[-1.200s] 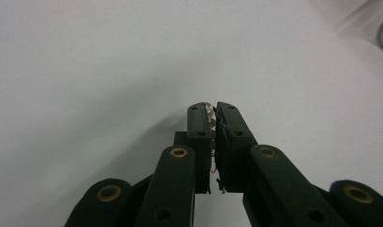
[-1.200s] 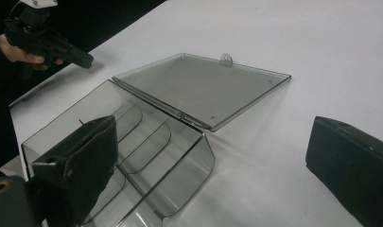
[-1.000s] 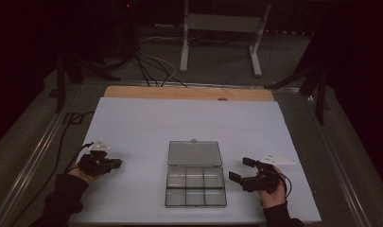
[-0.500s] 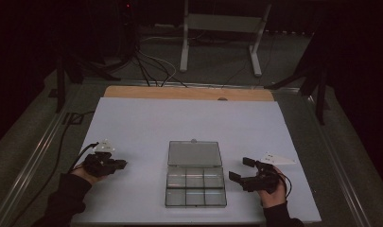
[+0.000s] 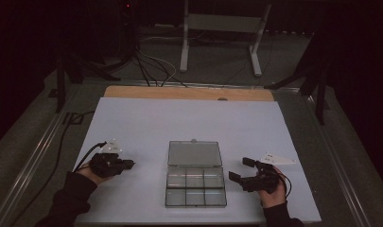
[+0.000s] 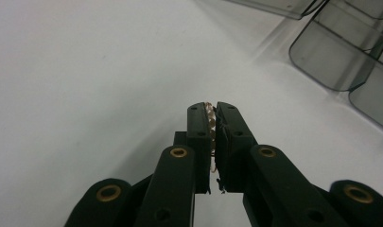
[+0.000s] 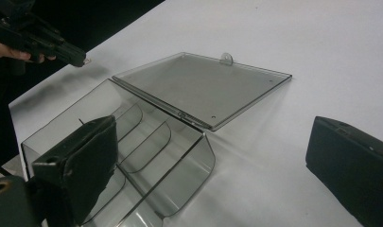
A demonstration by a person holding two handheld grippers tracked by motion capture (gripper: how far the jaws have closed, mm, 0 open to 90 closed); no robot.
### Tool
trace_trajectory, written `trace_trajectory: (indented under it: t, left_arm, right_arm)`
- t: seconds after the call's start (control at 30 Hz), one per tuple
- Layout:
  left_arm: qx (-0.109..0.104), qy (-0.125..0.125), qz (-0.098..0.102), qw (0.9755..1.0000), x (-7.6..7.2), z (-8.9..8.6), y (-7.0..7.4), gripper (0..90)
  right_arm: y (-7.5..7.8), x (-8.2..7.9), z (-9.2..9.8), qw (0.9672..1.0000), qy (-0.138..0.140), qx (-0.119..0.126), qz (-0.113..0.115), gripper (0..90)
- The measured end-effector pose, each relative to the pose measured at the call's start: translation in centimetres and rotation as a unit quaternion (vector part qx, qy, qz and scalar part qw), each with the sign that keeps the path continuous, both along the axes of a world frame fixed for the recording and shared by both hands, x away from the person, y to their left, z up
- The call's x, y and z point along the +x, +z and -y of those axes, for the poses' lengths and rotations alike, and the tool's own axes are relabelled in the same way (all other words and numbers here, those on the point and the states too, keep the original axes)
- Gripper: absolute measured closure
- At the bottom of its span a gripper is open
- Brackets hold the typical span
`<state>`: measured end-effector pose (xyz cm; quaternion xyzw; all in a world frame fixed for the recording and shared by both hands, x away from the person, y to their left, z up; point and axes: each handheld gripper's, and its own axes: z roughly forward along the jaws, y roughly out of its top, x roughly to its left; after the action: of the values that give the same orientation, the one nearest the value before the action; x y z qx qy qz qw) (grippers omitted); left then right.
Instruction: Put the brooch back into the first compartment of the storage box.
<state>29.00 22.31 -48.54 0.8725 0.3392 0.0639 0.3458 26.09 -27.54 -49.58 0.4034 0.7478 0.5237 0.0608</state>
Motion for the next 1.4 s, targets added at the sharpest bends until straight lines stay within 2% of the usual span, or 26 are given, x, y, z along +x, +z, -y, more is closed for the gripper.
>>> trace_trajectory:
  t: [0.2,0.3,0.47,0.63,0.9,1.1,1.4]
  left_arm:
    - [-0.01,-0.019,0.0,0.9998,-0.1,1.0,0.2,86.5]
    - [-0.009,-0.031,0.001,0.9995,-0.3,1.6,0.3,86.5]
    - [-0.018,-0.048,0.001,0.9987,-0.5,2.6,0.6,86.5]
    - [-0.019,-0.066,0.008,0.9976,-0.7,3.6,1.1,86.5]
    - [-0.034,-0.081,0.015,0.996,-0.7,4.5,1.8,86.4]
    - [-0.044,-0.101,0.018,0.9938,-1.0,5.5,2.4,86.5]
    - [-0.063,-0.111,0.023,0.9916,-1.1,6.2,3.2,86.4]
  right_arm:
    - [0.0,0.0,0.0,1.0,-0.001,0.001,0.0,3.1]
    - [0.0,0.0,0.0,1.0,0.0,0.0,0.0,3.1]
    - [0.0,0.0,0.0,1.0,-0.001,0.0,0.0,3.1]
    - [0.0,0.0,0.0,1.0,0.0,0.001,0.0,3.1]
    - [0.0,0.0,0.0,1.0,0.0,0.001,-0.002,3.1]
    - [0.0,0.0,0.0,1.0,0.0,0.001,-0.002,3.1]
    - [-0.1,0.0,0.0,1.0,-0.001,0.001,-0.003,3.1]
